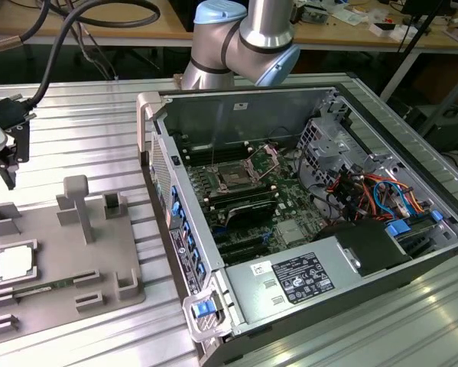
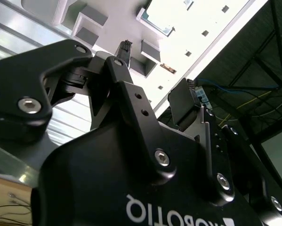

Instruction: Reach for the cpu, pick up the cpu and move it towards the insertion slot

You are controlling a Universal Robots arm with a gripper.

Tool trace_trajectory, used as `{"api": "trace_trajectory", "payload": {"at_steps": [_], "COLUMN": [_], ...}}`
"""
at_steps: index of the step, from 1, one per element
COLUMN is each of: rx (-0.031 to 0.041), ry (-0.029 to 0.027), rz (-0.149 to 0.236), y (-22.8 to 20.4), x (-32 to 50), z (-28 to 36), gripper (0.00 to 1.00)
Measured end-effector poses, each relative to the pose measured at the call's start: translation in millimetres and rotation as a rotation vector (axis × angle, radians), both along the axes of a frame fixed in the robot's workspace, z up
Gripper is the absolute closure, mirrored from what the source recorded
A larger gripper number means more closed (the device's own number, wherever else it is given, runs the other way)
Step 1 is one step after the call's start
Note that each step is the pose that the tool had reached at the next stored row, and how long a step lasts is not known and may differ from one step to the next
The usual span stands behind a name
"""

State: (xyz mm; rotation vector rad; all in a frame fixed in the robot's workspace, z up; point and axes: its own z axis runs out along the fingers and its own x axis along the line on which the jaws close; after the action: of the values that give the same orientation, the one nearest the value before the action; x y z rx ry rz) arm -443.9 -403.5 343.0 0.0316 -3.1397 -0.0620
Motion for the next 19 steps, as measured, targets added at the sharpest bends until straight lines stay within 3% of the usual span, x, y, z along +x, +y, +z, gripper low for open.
{"api": "trace_trajectory", "payload": {"at_steps": [8,15,19], "rx": [0.0002,0.0,0.0001], "ry": [-0.0004,0.0001,-0.0002], "rz": [0.0,0.001,0.002], "y": [-0.1,-0.2,-0.3], "x": [0.0,-0.9,-1.7], "z": [-1.8,-9.8,-21.0], "gripper": [0.4,0.4,0.4]}}
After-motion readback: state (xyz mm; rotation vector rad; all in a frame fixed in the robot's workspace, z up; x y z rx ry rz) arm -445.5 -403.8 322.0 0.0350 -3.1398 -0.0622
